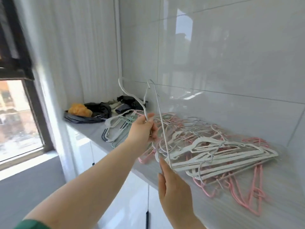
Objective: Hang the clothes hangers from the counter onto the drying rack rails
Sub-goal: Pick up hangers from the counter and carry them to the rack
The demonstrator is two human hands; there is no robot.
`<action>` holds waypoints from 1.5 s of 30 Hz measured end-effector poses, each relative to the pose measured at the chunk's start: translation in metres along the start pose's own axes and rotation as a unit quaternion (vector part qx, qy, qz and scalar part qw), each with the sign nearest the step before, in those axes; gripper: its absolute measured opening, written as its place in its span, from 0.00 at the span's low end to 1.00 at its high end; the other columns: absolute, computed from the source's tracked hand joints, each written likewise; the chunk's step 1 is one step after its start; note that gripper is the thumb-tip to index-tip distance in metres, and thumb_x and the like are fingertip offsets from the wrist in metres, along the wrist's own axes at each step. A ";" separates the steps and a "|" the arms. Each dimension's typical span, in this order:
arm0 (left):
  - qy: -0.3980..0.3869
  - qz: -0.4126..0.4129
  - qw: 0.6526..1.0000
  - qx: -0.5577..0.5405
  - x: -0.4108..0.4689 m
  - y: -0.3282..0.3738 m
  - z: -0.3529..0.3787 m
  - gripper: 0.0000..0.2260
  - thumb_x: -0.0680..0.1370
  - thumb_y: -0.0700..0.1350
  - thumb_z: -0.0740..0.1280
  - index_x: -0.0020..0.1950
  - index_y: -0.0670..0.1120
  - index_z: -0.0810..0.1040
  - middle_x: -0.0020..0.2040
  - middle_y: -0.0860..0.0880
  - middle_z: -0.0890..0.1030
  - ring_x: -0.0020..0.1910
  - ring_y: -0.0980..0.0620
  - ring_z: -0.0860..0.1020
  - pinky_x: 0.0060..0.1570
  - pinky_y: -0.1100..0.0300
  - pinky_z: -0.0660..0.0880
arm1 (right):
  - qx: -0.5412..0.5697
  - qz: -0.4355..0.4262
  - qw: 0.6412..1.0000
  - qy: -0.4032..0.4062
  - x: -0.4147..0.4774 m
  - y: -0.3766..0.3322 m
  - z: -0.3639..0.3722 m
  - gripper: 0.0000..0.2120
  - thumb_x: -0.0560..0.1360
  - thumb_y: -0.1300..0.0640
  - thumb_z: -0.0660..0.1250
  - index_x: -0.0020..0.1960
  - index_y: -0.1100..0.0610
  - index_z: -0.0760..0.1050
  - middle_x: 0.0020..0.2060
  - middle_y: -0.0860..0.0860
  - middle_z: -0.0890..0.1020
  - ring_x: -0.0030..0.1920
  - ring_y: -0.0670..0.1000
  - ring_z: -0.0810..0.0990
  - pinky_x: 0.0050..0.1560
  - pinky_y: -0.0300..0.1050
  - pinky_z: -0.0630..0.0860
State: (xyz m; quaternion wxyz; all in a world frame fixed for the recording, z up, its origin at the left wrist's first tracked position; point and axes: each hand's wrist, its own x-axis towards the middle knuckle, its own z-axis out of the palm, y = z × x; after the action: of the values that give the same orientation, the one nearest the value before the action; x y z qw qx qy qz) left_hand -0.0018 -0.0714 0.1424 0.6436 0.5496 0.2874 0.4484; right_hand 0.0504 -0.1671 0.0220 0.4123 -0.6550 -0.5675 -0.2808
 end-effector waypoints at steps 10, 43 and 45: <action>0.132 0.037 0.978 0.159 -0.133 0.078 -0.168 0.10 0.81 0.40 0.54 0.47 0.49 0.74 0.17 0.57 0.61 0.16 0.59 0.57 0.18 0.70 0.53 | 0.142 -0.113 0.983 0.000 0.018 -0.148 0.001 0.18 0.73 0.48 0.55 0.59 0.56 0.66 0.38 0.49 0.80 0.38 0.47 0.79 0.40 0.36 0.73; 0.695 -0.211 0.414 0.548 -0.892 0.263 -0.560 0.09 0.79 0.53 0.58 0.40 0.56 0.70 0.32 0.55 0.73 0.33 0.54 0.71 0.39 0.60 0.70 | 0.358 -0.520 0.744 -0.218 -0.150 -0.957 -0.149 0.16 0.82 0.50 0.49 0.58 0.53 0.73 0.55 0.49 0.79 0.53 0.54 0.79 0.41 0.41 0.65; 0.695 -0.221 0.357 0.583 -0.908 0.281 -0.583 0.09 0.80 0.53 0.55 0.45 0.54 0.72 0.32 0.55 0.71 0.34 0.52 0.71 0.33 0.63 0.66 | 0.376 -0.527 0.736 -0.199 -0.150 -1.001 -0.152 0.16 0.82 0.50 0.48 0.58 0.53 0.73 0.55 0.48 0.80 0.52 0.54 0.80 0.41 0.40 0.67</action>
State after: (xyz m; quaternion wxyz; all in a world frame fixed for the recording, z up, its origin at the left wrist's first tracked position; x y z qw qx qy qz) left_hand -0.9708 -0.6220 0.1677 -0.1919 0.1963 0.9331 0.2324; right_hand -0.9397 -0.3588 0.1945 0.2891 -0.0837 -0.9502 -0.0804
